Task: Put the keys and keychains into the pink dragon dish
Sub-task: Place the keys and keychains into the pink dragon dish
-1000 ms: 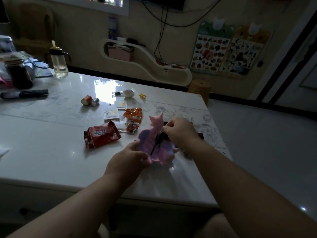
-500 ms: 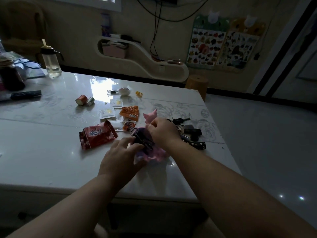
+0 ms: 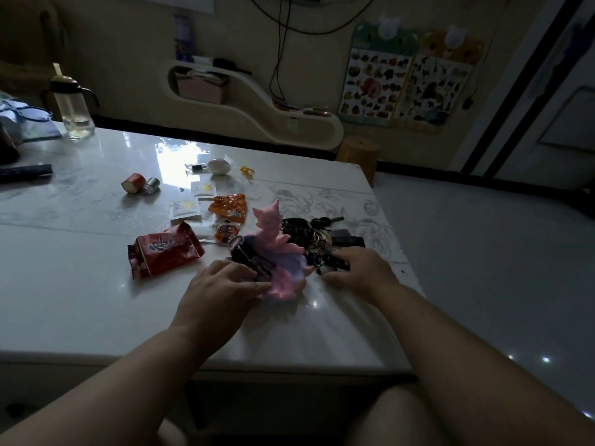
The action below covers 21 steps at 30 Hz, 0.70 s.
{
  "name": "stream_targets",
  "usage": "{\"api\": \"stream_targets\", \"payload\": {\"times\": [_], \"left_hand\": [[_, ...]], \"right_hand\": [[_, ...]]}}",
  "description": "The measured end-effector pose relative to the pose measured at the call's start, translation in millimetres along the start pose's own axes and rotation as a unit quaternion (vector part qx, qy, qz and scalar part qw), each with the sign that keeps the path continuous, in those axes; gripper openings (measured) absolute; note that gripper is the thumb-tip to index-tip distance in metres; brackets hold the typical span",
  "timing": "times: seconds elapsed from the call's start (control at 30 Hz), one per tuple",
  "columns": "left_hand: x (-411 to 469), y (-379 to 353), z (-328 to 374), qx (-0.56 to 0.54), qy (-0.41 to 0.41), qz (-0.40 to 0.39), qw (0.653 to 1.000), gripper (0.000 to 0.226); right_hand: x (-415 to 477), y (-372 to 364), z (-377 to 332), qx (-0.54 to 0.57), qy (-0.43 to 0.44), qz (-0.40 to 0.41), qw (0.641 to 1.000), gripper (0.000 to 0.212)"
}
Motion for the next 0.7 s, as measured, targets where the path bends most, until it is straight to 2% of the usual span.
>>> {"api": "stream_targets", "payload": {"times": [0.07, 0.2, 0.3, 0.4, 0.47, 0.53, 0.57, 0.7], "left_hand": [[1, 2, 0, -0.007, 0.0, 0.005, 1.0, 0.028], [4, 4, 3, -0.022, 0.004, 0.022, 1.0, 0.026], [8, 2, 8, -0.025, 0.004, 0.028, 0.999, 0.025], [10, 1, 10, -0.023, 0.005, 0.027, 0.999, 0.025], [9, 2, 10, -0.024, 0.001, 0.032, 0.999, 0.025], [7, 3, 11, -0.023, -0.003, 0.034, 0.999, 0.025], [7, 3, 11, -0.022, -0.005, 0.033, 0.999, 0.025], [5, 3, 11, -0.016, -0.002, 0.022, 1.0, 0.026]], "right_hand": [[0, -7, 2, -0.017, -0.01, 0.02, 1.0, 0.06], [-9, -8, -5, -0.09, -0.008, 0.089, 0.992, 0.022], [-13, -11, -6, -0.116, -0.012, 0.088, 0.989, 0.018], [-8, -9, 0, -0.11, -0.034, 0.076, 0.99, 0.039], [-4, -11, 6, -0.074, -0.054, 0.016, 0.996, 0.063], [-4, -13, 13, -0.03, -0.07, -0.041, 0.996, 0.073], [-4, -12, 17, -0.016, -0.078, -0.055, 0.995, 0.069], [-13, -5, 28, -0.034, -0.091, -0.065, 0.993, 0.024]]}}
Point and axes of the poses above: each hand's wrist, its own x-axis towards the middle knuckle, its own y-axis out of the back of the hand, z = x × y, the point moved 10 cm from there along x, towards the middle knuckle, and after that the axes turned 12 degrees about -y, right-handed, at the moved point
